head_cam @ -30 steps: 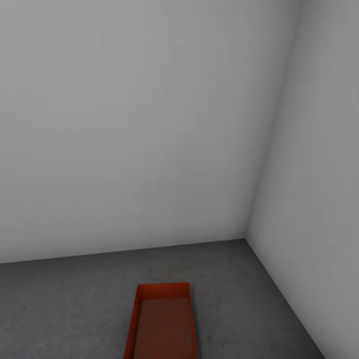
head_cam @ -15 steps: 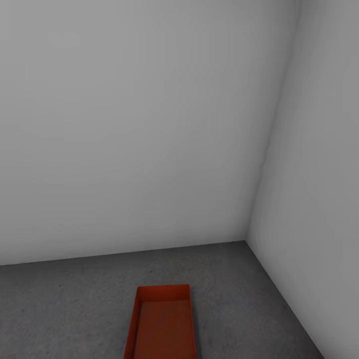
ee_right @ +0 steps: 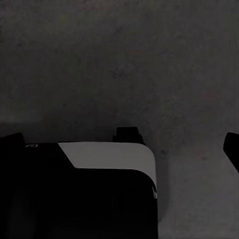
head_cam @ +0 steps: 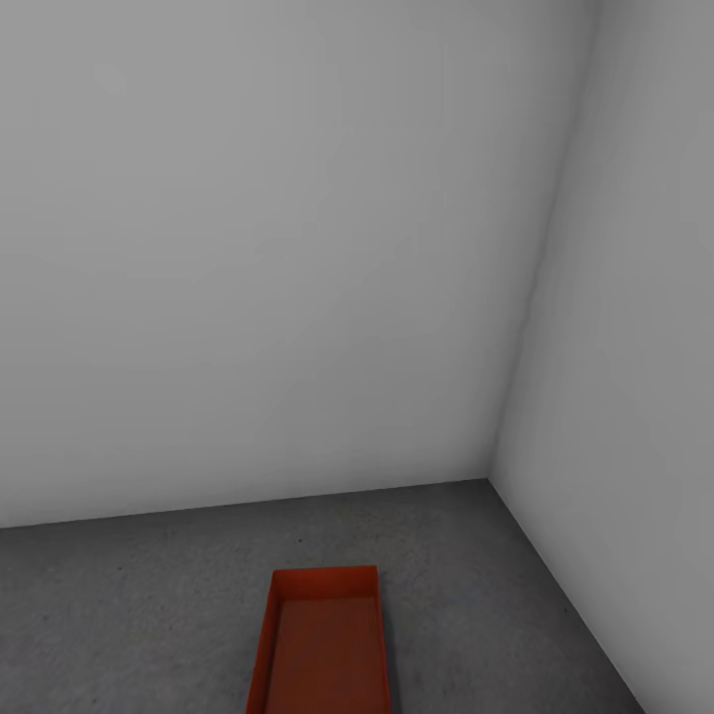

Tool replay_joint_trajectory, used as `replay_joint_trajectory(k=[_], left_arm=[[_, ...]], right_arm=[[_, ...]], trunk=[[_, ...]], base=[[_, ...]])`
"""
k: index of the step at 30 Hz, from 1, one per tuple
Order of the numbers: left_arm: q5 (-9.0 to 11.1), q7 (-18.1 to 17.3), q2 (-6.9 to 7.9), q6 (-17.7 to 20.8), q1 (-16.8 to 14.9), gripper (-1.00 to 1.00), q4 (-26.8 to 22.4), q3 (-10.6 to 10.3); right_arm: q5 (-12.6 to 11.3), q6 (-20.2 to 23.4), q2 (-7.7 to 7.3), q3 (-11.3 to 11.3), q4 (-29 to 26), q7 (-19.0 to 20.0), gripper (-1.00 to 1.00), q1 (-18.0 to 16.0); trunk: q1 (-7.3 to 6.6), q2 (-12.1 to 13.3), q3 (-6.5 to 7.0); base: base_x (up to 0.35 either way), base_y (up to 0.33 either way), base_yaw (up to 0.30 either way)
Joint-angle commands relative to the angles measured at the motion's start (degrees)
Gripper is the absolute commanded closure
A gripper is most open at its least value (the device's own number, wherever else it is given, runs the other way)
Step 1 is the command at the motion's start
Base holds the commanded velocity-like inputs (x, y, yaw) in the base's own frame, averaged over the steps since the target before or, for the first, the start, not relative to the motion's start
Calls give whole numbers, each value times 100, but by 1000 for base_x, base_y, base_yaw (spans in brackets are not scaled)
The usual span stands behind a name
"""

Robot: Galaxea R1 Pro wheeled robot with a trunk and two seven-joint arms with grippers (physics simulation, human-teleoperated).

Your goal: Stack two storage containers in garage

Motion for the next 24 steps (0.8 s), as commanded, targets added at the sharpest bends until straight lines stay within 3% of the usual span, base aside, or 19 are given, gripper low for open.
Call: replay_joint_trajectory(k=[1, 4, 8, 18, 24], left_arm=[[43, -62, 4, -34, -3, -100, -1, -10], [77, -833, 34, -123, 68, -100, 7, -11], [98, -1438, 77, -114, 224, -100, 11, -11], [100, -1643, 271, 117, 527, -100, 12, -11], [101, -1641, 281, 121, 641, -100, 12, -11]], right_arm=[[-46, -28, 2, 46, 17, -5, -100, -6], [-46, -28, 3, 45, 17, -5, -100, -5], [-46, -28, 2, 46, 17, -5, -100, -5], [-46, -28, -8, 47, 17, -5, -100, -5], [-46, -28, -9, 46, 17, -5, -100, -5]], trunk=[[0, -4, -6], [0, -4, -6], [0, -4, -6], [0, -4, -6], [0, -4, -6]], base=[[0, 0, 0], [0, 0, 0], [0, 0, 0], [0, 0, 0], [0, 0, 0]])
